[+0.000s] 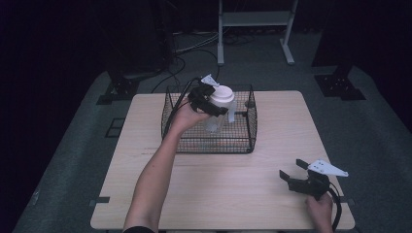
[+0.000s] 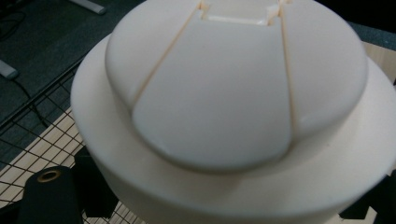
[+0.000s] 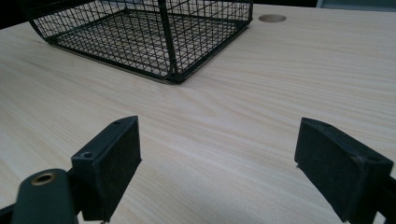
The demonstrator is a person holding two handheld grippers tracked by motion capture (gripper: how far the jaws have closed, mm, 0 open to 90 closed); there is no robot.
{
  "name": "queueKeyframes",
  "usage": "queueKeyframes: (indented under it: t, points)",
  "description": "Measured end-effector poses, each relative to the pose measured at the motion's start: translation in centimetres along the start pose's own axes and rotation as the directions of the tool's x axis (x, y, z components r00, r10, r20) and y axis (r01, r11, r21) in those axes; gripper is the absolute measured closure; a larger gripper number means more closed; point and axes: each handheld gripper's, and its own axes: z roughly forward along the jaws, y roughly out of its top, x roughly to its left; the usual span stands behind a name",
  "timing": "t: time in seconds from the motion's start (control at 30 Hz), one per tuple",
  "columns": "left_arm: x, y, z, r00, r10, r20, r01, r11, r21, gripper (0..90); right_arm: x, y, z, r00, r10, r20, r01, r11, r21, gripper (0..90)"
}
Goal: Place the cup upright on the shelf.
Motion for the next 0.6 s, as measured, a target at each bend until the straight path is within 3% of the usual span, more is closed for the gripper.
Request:
queueKeyframes:
  t: [0.6]
  points:
    - [0.5, -1.5, 3.6, 0.9986, -0.053, -0.001, 0.053, 0.9985, 0.017, 15.2, 0.0, 0.0, 0.0, 1.0000, 0.000, -0.002, 0.000, 1.000, -0.004, 13.5]
